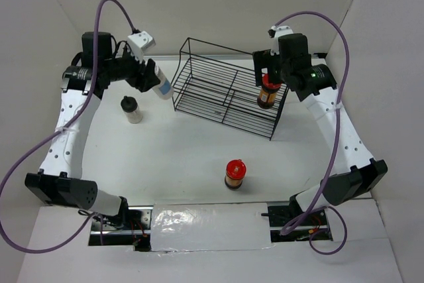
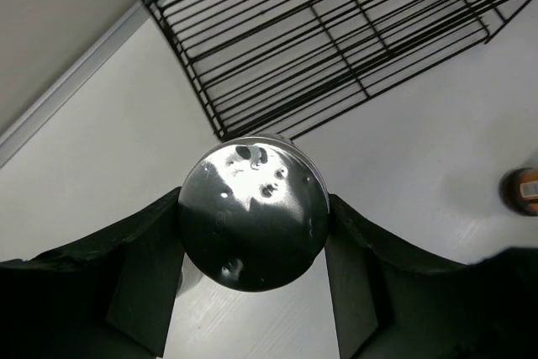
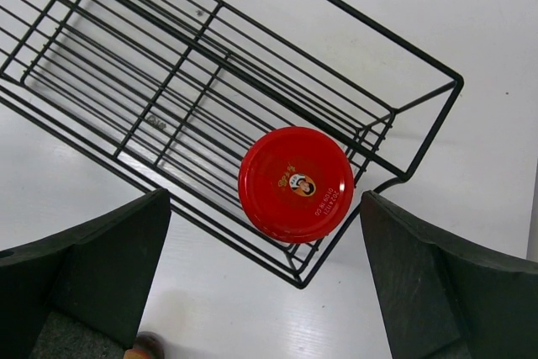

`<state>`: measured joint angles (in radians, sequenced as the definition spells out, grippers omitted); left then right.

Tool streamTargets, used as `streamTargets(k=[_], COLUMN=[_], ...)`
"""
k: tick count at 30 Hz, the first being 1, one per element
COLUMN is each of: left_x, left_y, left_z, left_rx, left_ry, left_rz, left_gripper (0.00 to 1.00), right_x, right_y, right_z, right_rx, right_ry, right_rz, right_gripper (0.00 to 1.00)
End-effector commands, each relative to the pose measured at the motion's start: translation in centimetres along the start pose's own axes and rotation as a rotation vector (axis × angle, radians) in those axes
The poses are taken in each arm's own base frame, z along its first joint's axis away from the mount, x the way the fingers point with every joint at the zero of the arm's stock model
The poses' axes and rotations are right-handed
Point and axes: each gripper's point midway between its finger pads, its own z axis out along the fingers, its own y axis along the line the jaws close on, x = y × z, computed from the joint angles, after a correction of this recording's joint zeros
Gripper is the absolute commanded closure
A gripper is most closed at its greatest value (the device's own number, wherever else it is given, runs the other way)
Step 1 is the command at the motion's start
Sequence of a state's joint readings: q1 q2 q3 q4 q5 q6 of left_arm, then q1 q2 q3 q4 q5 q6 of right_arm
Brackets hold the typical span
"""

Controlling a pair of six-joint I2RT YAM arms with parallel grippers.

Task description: Organize the condiment bottles

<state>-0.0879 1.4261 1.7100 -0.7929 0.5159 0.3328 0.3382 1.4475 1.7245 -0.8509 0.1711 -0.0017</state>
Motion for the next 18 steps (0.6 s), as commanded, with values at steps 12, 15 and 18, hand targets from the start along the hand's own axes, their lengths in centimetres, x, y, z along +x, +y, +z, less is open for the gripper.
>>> streamTargets(k=[12, 15, 18], left_x=[-10.2, -9.4, -8.3], left_y=[-0.6, -0.3, 0.2], left_z=[7.1, 9.3, 11.0], left_rx=[0.077, 0.074, 0.060], left_ry=[-0.196, -0.168, -0.139], left_rz=[0.041, 0.053, 0.061], left_gripper=[1.00, 1.00, 1.00], right_x=[0.3, 0.9, 1.1], right_y=[0.5, 0.5, 0.5], right_z=[0.1, 0.2, 0.3], right_rx=[-0.008, -0.004, 0.001], right_ry=[-0.040, -0.030, -0.024], right_rz=[0.027, 0.034, 0.035], right_gripper=[0.00, 0.00, 0.00])
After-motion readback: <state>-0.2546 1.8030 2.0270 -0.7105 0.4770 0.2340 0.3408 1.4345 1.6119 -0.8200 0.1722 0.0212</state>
